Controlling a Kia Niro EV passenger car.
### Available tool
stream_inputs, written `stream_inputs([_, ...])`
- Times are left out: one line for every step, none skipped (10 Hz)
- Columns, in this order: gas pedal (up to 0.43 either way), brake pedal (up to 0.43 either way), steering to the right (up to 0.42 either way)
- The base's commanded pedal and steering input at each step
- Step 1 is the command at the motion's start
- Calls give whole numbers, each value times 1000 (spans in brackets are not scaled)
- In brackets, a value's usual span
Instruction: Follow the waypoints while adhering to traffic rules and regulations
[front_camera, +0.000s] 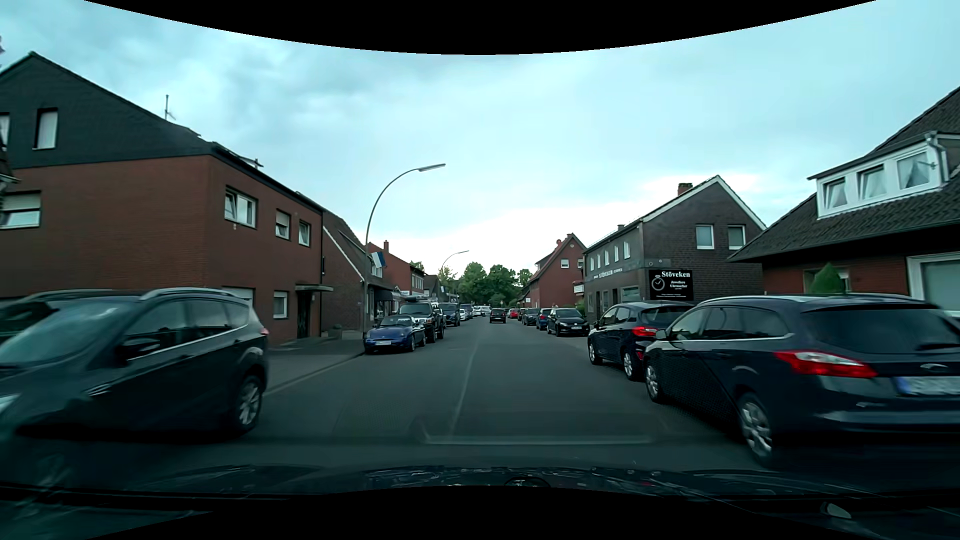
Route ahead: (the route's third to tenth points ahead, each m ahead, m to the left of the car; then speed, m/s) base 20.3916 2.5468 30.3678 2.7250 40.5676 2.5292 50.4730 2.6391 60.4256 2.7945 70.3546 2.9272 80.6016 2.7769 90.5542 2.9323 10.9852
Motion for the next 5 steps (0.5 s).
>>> stream_inputs([110,0,13])
stream_inputs([98,0,11])
stream_inputs([87,0,7])
stream_inputs([87,0,6])
stream_inputs([87,0,6])
